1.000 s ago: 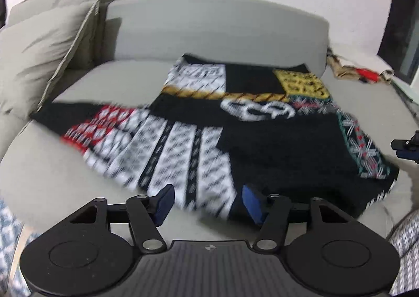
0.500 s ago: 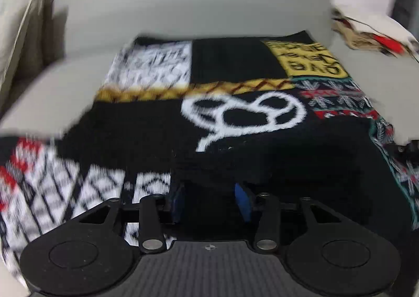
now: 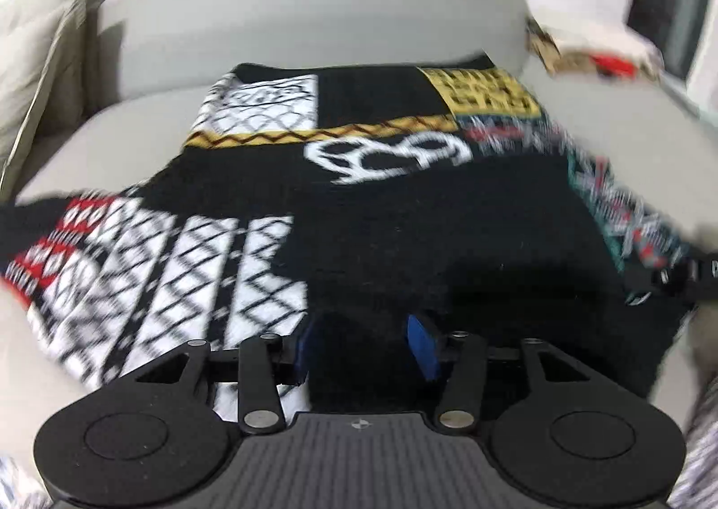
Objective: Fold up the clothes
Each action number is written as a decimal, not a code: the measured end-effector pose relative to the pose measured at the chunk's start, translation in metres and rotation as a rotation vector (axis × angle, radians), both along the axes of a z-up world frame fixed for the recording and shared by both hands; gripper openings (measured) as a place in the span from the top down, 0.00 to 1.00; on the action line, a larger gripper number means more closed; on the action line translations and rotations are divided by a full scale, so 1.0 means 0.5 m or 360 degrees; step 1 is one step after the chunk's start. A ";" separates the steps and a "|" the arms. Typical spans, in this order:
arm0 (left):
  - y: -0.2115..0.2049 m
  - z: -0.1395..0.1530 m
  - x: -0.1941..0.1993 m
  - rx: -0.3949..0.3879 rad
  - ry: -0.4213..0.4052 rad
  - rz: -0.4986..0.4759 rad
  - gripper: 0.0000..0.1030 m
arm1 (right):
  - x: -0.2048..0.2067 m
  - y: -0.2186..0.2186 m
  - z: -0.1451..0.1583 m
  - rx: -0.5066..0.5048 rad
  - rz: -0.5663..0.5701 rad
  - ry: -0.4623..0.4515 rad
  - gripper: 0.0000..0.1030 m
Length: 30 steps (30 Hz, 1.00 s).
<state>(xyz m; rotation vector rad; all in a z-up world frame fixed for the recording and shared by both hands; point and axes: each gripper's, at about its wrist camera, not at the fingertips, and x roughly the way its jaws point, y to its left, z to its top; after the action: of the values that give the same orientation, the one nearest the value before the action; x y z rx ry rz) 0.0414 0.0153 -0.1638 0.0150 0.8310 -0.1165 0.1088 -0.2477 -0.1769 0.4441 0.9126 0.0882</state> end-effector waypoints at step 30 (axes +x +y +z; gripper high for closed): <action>0.626 -0.103 0.065 -0.1190 -0.0236 0.1342 0.52 | -0.107 0.075 0.106 0.0297 -0.0233 -0.0159 0.35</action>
<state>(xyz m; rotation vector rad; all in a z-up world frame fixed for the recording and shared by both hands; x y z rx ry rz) 0.0737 0.3281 -0.2150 -1.0088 0.5500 0.3714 0.0552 -0.2103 -0.1239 0.6729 0.7740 0.0611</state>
